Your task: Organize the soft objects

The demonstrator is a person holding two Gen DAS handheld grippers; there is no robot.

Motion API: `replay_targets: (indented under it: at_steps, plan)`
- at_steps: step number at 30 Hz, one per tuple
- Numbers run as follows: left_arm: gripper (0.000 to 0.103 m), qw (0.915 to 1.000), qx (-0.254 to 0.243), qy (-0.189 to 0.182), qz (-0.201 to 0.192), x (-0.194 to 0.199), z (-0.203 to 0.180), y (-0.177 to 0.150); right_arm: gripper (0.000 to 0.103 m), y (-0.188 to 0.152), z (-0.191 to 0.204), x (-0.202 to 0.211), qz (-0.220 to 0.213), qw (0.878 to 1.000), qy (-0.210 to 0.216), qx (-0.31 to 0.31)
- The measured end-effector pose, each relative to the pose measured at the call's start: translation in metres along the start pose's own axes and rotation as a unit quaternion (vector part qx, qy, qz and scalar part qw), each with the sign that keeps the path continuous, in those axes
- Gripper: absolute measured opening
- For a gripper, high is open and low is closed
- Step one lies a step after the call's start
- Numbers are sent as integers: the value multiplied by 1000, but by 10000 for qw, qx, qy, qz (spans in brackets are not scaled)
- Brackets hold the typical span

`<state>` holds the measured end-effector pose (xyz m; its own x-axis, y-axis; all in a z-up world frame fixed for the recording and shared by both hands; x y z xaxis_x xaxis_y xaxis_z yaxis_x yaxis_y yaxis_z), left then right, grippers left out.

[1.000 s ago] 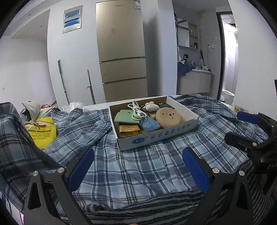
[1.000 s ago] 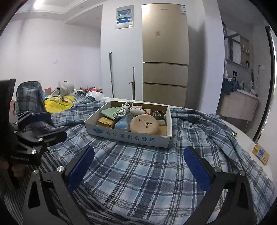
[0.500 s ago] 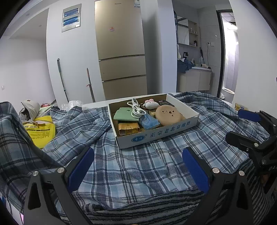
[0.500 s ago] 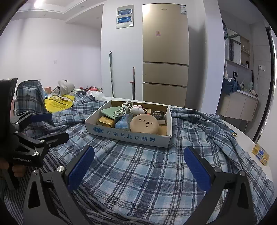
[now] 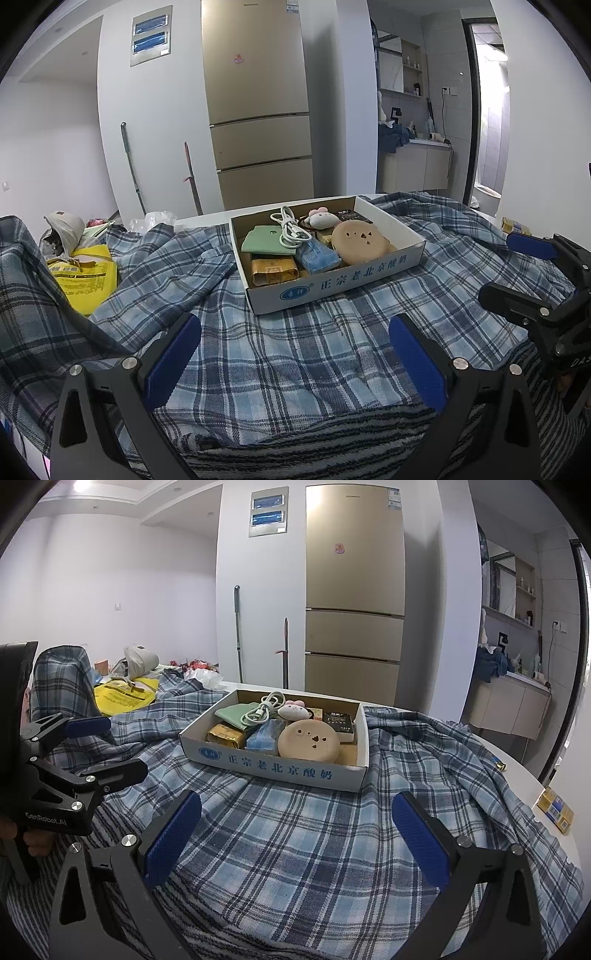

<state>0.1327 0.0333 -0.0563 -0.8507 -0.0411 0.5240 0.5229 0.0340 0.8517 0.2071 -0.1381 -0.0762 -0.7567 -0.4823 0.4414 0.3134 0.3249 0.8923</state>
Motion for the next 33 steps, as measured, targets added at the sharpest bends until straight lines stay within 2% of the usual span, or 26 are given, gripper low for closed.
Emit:
replay_targets:
  at_steps: [22,26,29,33]
  plan:
    - [103,9999,-93,10,128,-5,-2,0,103,-5,5,-8,175,9998,-75,49]
    - [103,9998,-180,62,-78,5,-2,4,103,-8,7,-14,316,9995,27,36]
    - [103,9999,-124,41,-85,6,2,5,103,-12,6,-18,445,9990,102,-27]
    - [103,9998,-184,51,-32,3,0,5,103,-9,4,-13,305,9995,76,-84]
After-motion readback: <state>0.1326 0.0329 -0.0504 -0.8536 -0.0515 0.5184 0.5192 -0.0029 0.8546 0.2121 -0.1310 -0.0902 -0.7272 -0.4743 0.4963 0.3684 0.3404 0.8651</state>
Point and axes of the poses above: each gripper's, at about its wrist camera, not at the fingertips, and x roughly against the way its jaws point, z to its left, y to its top, the point moved 10 cm from there along -x, roughly the way its jaws point, and after that the axes turned 8 degrees about -y, right-handed, at the moved point
